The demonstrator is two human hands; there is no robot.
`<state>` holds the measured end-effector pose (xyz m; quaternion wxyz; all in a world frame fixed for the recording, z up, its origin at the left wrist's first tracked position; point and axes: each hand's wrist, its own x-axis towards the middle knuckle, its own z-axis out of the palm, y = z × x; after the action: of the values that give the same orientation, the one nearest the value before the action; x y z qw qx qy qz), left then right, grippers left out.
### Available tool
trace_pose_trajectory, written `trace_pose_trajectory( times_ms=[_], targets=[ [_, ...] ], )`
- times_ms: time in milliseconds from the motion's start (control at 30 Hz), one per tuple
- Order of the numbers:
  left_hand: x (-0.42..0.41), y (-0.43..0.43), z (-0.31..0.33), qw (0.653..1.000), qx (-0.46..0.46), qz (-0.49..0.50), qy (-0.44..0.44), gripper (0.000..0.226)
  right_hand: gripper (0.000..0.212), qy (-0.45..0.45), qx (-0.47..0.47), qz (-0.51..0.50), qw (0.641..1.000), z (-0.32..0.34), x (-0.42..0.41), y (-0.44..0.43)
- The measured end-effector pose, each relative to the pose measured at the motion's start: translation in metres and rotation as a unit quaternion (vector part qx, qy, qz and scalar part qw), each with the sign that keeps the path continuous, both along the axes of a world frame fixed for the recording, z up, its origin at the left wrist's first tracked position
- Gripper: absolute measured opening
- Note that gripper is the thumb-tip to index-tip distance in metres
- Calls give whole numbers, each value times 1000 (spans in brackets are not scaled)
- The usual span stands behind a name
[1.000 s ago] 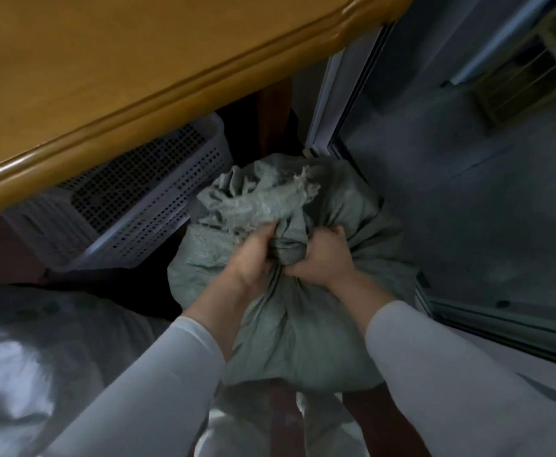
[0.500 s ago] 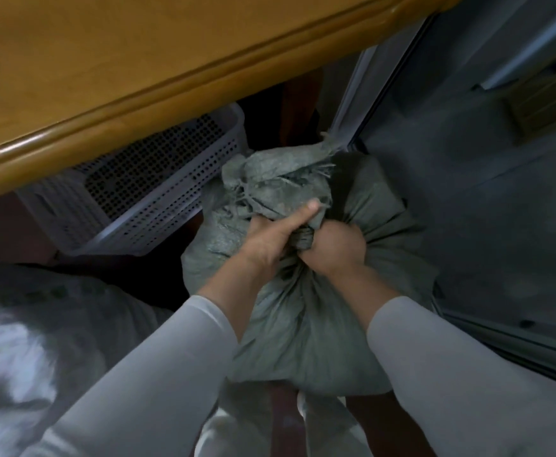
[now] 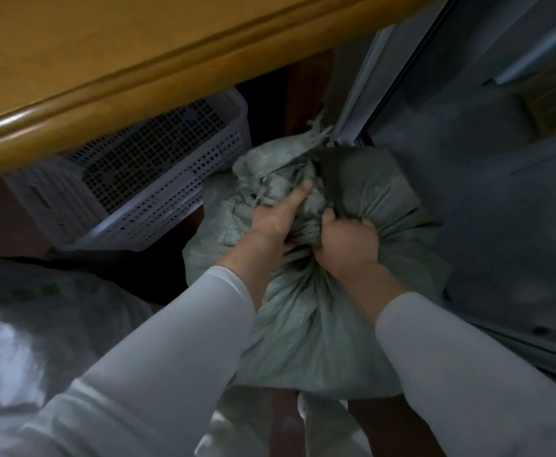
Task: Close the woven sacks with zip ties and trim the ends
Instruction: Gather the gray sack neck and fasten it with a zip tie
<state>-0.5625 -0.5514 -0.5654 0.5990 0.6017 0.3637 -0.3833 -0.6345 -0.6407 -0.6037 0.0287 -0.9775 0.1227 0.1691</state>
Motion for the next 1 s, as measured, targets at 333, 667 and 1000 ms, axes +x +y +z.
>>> trace_pose_trajectory(
  times_ms=[333,667,1000],
  targets=[
    [-8,8,-15,986,103,-63,-111,52,77,22,87,-72,993,2,-19,-6],
    [-41,17,31,994,69,-43,-75,13,68,86,50,-53,994,47,-16,-14],
    [-79,45,108,994,41,-10,-97,29,67,166,130,-61,976,116,-40,-24]
  ],
)
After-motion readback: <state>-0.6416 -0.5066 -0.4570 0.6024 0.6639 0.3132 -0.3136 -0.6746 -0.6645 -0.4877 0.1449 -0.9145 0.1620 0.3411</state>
